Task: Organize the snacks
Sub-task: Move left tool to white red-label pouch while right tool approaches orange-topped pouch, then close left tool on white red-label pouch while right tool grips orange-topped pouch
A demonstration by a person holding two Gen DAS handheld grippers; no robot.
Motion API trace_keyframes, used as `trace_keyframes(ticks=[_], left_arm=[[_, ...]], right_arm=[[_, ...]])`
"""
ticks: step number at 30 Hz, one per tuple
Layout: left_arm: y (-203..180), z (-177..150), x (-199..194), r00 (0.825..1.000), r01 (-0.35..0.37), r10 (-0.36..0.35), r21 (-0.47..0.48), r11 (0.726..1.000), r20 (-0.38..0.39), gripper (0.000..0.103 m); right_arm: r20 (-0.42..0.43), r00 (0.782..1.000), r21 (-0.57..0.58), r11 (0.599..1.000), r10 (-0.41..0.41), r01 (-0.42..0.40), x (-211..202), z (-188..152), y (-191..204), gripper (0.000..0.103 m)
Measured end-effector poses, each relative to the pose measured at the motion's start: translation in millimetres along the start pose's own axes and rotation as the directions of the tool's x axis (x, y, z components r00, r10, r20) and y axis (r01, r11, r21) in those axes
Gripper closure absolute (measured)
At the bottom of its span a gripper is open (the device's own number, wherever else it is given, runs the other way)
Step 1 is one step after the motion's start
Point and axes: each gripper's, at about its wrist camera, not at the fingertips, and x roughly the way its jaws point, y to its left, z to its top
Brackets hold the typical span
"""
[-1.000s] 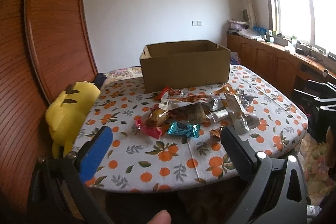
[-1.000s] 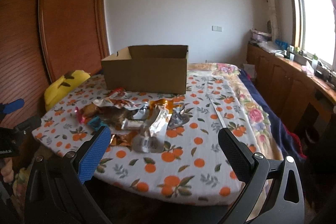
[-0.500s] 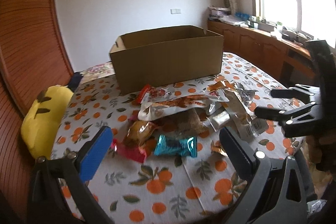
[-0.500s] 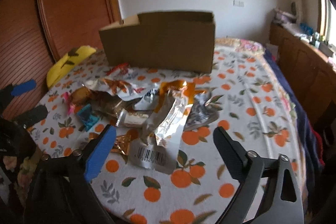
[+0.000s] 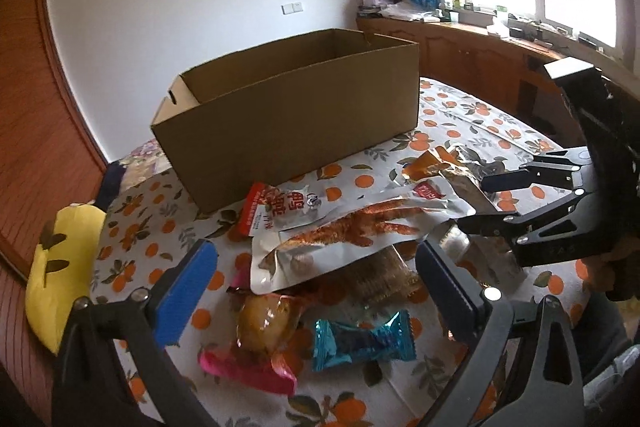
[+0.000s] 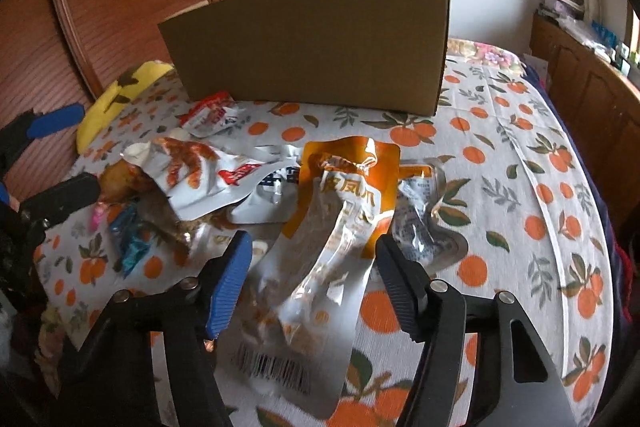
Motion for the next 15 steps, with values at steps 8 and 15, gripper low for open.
trace_keyframes(ticks=[8,15], left_arm=[[-9.5,4.5,19.6,0.999,0.038,-0.031,0.192,0.981,-0.038,0.004],[-14.3,8.5,40.1,0.995,0.049,-0.021,0.298,0.953,-0.097,0.004]], right_arm=[[-0.034,0.999,0.008,1.000,0.007,-0.007,13.1,7.8,-10.3,0.037],[-0.029,0.999,-0.027,0.999,-0.034,0.033,14.9,4.0,-7.8,0.045]])
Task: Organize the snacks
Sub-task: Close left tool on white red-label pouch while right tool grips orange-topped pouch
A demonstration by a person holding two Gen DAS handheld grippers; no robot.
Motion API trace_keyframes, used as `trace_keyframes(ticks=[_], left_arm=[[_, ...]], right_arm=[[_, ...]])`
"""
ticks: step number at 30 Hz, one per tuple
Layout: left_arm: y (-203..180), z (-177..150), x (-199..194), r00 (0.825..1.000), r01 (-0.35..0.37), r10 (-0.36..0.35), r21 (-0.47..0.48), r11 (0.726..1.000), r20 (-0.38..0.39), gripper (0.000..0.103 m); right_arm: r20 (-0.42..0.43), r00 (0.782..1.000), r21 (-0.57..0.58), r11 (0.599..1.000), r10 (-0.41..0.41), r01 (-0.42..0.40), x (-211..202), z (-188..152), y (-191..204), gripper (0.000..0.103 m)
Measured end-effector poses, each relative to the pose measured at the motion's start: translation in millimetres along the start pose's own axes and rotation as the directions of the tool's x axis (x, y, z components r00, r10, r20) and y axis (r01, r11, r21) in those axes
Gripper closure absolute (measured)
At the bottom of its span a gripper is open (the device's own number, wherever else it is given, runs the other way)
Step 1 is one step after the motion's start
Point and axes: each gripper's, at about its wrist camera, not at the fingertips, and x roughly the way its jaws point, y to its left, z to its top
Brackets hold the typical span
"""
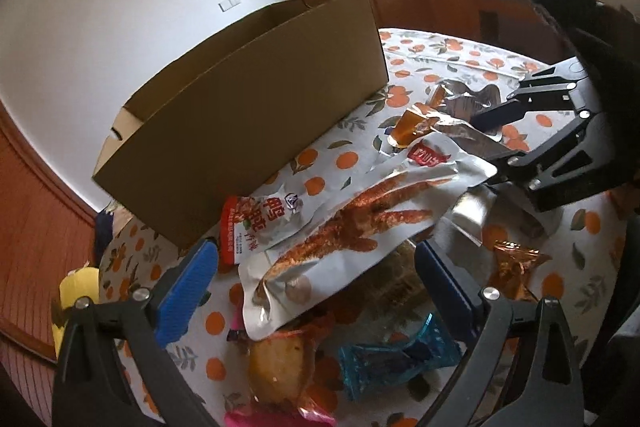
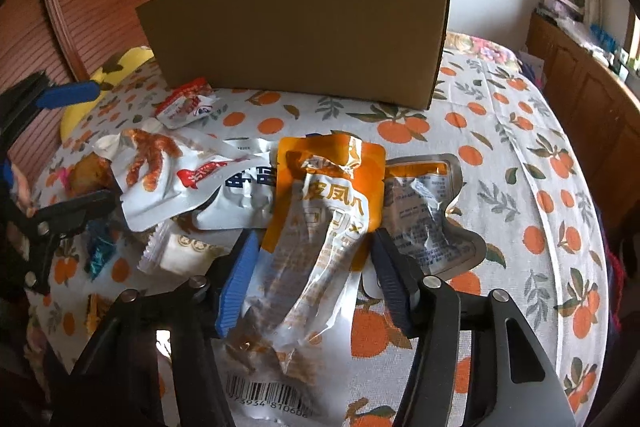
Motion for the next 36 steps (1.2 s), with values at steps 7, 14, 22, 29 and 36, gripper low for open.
trace_keyframes(ticks=[7,14,22,29,36], left_arm=[[0.6,17.3,20.6,0.994,0.091,-0.091,0.003,0.996,-0.059,0.018],[17.7,27.3,32.1,0.971,0.220,-0.230,-0.133,0.966,-0.067,0.061],[21.0,32.6,36.0,0.979,0.186,-0.197,-0.160,0.969,-0.055,0.077],[22.9,36.9,29.2,0.987,0.154,-0.161,-0.182,0.971,-0.022,0.085],[26.4,31.6,6.3,0.988,0.154,-0.151,-0.217,0.964,0.030,0.087]], right_arm=[[0.008,1.000,0.002,1.000,0.008,-0.008,0.3,-1.9,-0.8,0.045],[0.017,1.000,0.009,1.000,0.023,-0.023,-1.0,-3.5,-1.8,0.045],[0.021,0.999,0.013,0.999,0.031,-0.031,-1.5,-4.1,-4.1,0.045],[0.010,1.000,-0.016,1.000,0.005,-0.004,-0.2,-3.7,2.7,0.046],[0.027,1.000,-0.017,1.000,0.002,-0.001,-8.8,-3.4,4.6,0.063]])
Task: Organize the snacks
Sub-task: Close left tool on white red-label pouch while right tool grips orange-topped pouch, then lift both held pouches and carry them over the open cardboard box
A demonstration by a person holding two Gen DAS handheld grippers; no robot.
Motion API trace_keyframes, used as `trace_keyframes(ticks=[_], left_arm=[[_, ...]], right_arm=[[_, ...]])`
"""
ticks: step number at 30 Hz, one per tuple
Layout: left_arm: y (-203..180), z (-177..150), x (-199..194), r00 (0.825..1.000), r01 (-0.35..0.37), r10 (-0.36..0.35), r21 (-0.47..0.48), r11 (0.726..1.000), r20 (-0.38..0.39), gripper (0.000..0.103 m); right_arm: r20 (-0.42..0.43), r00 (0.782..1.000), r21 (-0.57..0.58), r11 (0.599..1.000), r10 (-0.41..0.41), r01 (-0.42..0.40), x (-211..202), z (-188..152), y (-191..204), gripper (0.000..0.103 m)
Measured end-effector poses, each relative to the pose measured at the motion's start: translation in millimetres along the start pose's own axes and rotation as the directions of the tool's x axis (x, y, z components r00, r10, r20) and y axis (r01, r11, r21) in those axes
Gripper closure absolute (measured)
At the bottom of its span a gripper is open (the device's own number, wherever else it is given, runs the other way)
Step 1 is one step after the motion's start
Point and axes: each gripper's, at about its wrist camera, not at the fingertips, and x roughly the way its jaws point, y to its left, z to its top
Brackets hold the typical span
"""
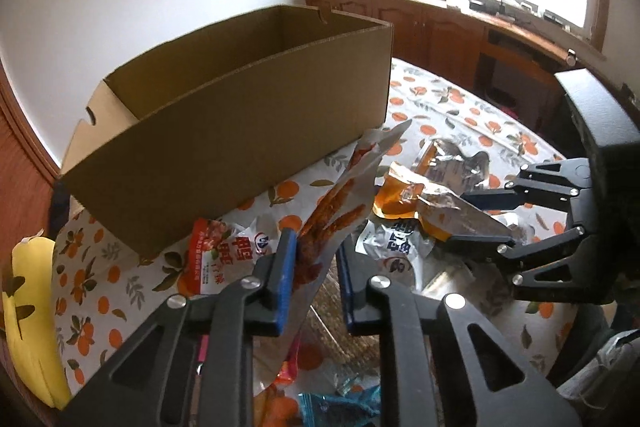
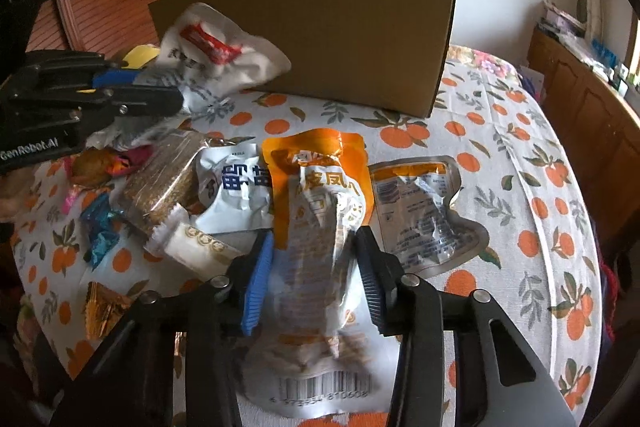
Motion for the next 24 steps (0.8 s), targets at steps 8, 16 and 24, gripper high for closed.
trace_keyframes(ticks=[8,16,24], left_arm=[[1.4,-1.4,-19.3,0.998,0.005,-0.002,-0.048,0.999,0.063,0.088],[7.4,-3.1,-40.3,0.989,0.002,0.013,-0.097,0.995,0.147,0.089],[11.9,4.5,-68.3,0.967,0.013,0.023,-0.139,0.990,0.255,0.089]], right_arm=[[0.043,0.999,0.033,0.999,0.027,-0.028,-24.6,2.6,-7.2,0.063],[0.103,0.994,0.023,0.999,0.030,-0.033,-48.9,11.3,-4.7,0.063],[0.161,0.986,0.011,0.999,0.031,-0.033,-68.6,22.5,-4.7,0.063]])
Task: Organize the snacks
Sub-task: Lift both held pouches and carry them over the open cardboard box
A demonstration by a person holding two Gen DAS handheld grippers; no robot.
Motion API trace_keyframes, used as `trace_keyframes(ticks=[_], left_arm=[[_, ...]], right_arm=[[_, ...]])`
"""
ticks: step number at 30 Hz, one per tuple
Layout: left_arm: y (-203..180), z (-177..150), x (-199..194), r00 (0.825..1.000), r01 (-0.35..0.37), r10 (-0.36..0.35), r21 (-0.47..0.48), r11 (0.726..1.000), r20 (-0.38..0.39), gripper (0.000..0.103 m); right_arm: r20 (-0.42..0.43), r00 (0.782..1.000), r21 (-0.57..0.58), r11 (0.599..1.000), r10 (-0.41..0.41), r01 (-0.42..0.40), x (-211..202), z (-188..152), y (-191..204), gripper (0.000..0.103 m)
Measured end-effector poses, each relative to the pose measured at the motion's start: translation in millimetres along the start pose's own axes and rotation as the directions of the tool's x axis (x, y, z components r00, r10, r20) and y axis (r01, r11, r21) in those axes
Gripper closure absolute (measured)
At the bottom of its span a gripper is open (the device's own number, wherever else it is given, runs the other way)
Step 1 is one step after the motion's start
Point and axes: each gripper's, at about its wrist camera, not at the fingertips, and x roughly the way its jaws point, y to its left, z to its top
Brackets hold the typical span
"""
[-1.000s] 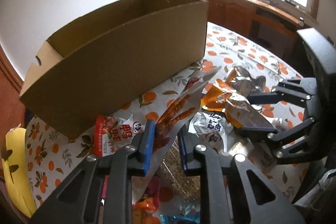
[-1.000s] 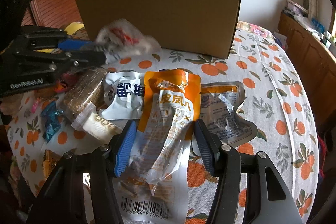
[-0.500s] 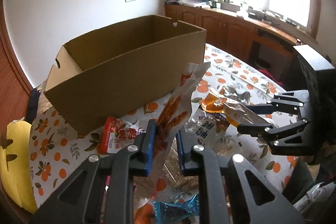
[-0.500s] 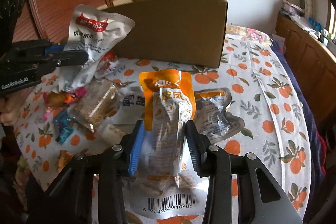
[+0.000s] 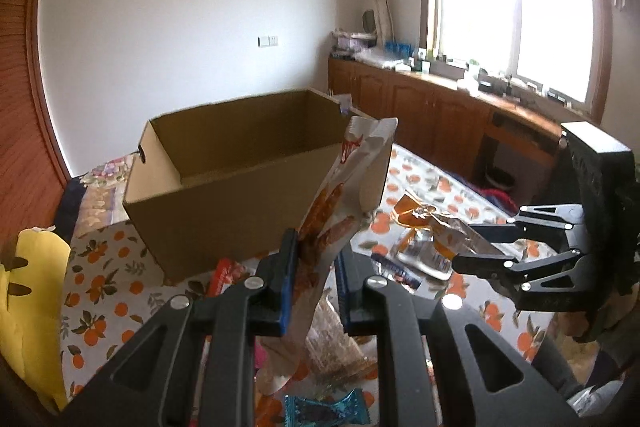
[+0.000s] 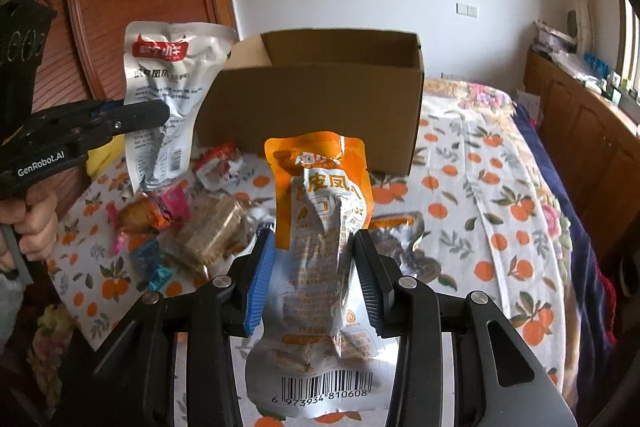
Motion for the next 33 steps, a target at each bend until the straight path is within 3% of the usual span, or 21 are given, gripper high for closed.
trace_keyframes(ticks=[7,17,23,33], left_arm=[[7.4,24.8,-6.5,0.999,-0.007,0.007,0.002,1.000,0.038,0.089],[23.7,72.9,-3.4,0.995,-0.036,0.033,0.038,0.999,0.090,0.089],[42.6,100.3,3.3,0.989,-0.065,0.059,0.047,0.997,0.133,0.089],[81.2,130.3,39.7,0.988,-0.074,0.071,0.013,0.997,0.138,0.089]], right_arm=[[0.049,0.999,-0.027,1.000,0.006,-0.004,-14.7,25.5,-3.3,0.063],[0.138,0.990,-0.100,0.995,-0.010,0.024,-21.4,91.1,-10.3,0.062],[0.168,0.986,-0.147,0.989,-0.005,0.030,-11.4,131.1,-12.8,0.062],[0.187,0.982,-0.186,0.981,-0.012,0.047,29.5,181.9,-14.4,0.062]])
